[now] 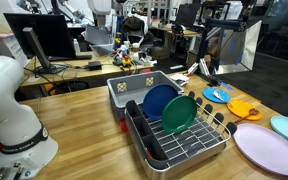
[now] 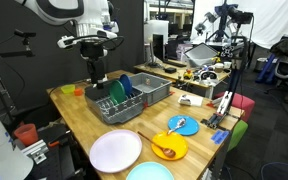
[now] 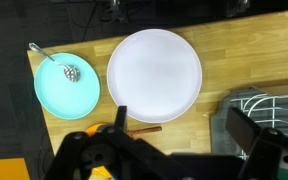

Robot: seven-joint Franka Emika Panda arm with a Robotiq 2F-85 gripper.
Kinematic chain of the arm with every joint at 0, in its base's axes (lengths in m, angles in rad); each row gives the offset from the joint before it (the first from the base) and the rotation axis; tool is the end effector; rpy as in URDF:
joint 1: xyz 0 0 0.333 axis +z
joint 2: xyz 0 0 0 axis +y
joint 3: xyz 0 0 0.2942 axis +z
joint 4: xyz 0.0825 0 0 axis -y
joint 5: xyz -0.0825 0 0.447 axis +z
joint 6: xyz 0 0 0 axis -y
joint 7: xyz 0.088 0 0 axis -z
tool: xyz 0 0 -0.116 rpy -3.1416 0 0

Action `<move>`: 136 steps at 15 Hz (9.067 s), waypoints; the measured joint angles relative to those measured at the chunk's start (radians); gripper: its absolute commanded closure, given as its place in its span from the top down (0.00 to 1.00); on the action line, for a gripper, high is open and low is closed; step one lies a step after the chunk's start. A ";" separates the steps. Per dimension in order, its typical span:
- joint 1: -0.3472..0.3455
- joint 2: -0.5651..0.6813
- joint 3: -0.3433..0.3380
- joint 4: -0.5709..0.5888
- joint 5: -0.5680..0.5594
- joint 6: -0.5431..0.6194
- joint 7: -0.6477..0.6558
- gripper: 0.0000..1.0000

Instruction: Remove the brown spoon from the yellow plate and put it on the light blue plate

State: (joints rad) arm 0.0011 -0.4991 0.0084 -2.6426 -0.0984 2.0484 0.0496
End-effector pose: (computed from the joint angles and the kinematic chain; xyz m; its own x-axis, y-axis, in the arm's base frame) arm 0.4288 -0.0025 0.3343 0.9957 0.0038 -0.0926 0.0123 -0.9957 0.0913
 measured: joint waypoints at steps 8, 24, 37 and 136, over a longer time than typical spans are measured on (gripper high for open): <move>-0.003 0.004 -0.004 0.000 0.009 0.037 0.028 1.00; -0.079 0.486 -0.148 0.155 0.394 0.478 0.196 1.00; -0.081 0.699 -0.143 0.318 0.524 0.501 0.228 1.00; -0.275 1.000 -0.189 0.427 1.325 0.589 0.328 0.02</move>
State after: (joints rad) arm -0.2735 0.5007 -0.1807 -2.2158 1.2269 2.6372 0.3778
